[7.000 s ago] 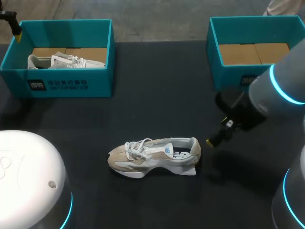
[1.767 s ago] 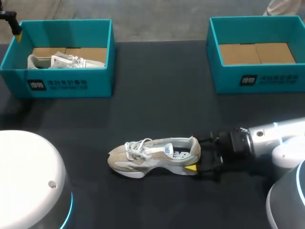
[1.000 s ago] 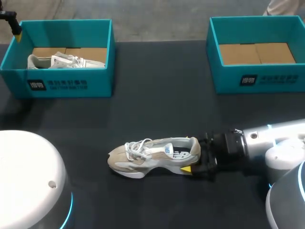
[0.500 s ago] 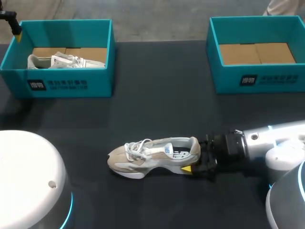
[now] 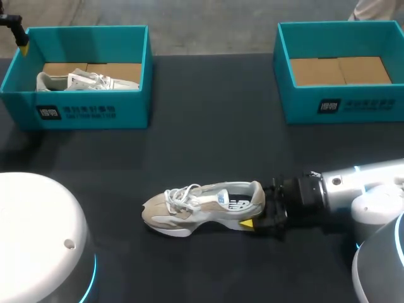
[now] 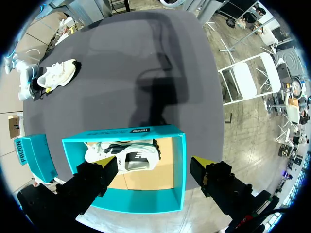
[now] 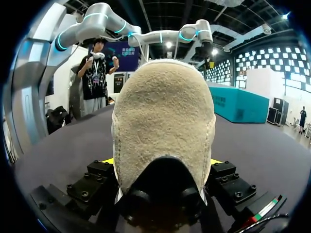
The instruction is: Take the shoe out of the shoebox, open the shoe tongue, remove and reinsert the insole, then place the shoe into the shoebox
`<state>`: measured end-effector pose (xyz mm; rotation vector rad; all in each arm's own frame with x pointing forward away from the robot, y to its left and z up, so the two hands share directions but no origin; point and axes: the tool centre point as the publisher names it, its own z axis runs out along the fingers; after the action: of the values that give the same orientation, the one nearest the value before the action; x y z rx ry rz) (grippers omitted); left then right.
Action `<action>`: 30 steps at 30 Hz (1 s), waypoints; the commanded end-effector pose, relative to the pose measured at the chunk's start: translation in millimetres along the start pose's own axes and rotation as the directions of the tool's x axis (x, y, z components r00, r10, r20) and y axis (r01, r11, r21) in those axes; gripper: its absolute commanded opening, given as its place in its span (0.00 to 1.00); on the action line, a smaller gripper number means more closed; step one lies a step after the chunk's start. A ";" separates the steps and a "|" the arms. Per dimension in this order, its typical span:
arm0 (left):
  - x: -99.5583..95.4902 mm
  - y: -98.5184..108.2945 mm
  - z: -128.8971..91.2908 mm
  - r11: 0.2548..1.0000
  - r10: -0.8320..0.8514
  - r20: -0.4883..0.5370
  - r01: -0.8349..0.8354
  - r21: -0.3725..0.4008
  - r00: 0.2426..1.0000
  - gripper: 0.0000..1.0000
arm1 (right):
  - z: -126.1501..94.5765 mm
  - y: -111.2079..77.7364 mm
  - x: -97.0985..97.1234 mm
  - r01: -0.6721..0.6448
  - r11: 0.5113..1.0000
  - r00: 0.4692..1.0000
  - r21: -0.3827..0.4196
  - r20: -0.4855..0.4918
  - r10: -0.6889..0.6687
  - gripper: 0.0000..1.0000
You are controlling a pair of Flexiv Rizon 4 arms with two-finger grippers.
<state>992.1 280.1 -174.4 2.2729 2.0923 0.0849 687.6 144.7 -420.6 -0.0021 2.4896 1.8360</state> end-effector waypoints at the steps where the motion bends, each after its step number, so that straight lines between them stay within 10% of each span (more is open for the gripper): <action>1: -12.0 -20.5 0.3 0.990 -0.128 0.000 0.128 0.060 0.992 1.00 | 4.0 -0.7 -0.3 0.000 1.000 1.000 0.003 0.001 0.000 0.00; 17: -77.7 -79.3 12.1 0.374 -0.867 -0.293 0.915 0.153 0.403 1.00 | 4.0 -0.7 -0.3 0.000 1.000 1.000 0.003 0.001 0.000 0.00; 30: -82.9 -83.7 13.2 0.361 -0.876 -0.288 0.922 0.139 0.387 1.00 | 4.0 -0.7 -0.3 0.000 1.000 1.000 0.003 0.001 0.000 0.00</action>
<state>893.9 206.0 -195.0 1.1401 3.1149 -0.0561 687.8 144.8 -420.8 -0.0011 2.4886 1.8368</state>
